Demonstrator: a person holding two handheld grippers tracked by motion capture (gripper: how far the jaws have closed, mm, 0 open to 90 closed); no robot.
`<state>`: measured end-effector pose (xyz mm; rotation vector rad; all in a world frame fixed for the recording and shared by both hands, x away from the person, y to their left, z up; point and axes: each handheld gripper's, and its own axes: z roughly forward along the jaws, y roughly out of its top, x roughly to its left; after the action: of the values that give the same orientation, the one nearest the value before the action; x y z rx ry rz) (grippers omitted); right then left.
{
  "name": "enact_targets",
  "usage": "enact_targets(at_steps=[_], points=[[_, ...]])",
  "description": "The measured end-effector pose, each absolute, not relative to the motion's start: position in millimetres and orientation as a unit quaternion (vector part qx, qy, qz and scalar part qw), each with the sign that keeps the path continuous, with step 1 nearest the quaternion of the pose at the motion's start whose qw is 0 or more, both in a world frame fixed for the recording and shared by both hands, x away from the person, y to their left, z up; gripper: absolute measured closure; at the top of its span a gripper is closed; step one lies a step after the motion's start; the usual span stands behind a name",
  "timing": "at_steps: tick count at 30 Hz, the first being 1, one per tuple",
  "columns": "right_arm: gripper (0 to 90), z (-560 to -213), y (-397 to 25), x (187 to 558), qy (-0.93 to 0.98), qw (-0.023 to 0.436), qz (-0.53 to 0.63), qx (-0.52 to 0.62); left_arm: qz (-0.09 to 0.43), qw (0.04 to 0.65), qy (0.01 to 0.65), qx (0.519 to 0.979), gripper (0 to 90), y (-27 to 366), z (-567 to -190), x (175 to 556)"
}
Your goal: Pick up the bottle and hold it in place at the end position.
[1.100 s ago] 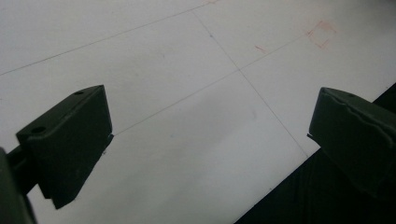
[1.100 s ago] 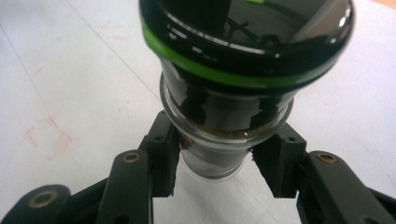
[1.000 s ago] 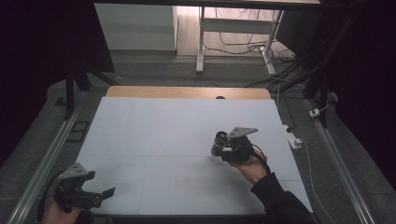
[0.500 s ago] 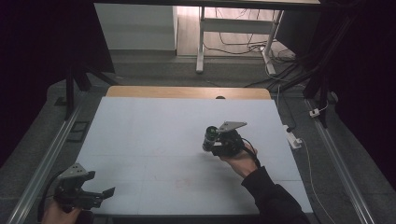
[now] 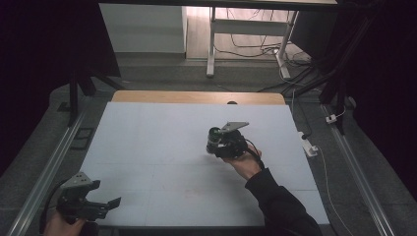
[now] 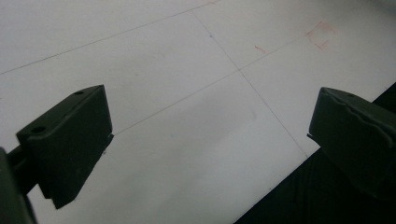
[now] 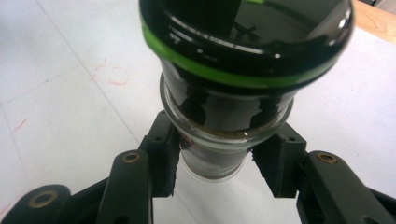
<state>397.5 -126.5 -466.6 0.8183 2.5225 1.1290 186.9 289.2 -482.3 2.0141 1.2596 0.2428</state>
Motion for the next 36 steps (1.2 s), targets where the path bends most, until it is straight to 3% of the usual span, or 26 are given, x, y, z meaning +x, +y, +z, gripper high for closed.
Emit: enact_targets(at_steps=[21, 36], points=[[52.9, -480.5, -85.3, 420.0, 0.882, 0.13, 0.37, 0.264, 0.091, 0.371, 0.492, 0.783, 0.7, 290.4, -482.5, 186.9], [52.9, -500.3, -78.3, 425.8, 0.888, 0.129, 0.354, 0.264, 0.091, 0.372, 0.491, 0.783, 0.8, 290.6, -482.5, 186.9]])
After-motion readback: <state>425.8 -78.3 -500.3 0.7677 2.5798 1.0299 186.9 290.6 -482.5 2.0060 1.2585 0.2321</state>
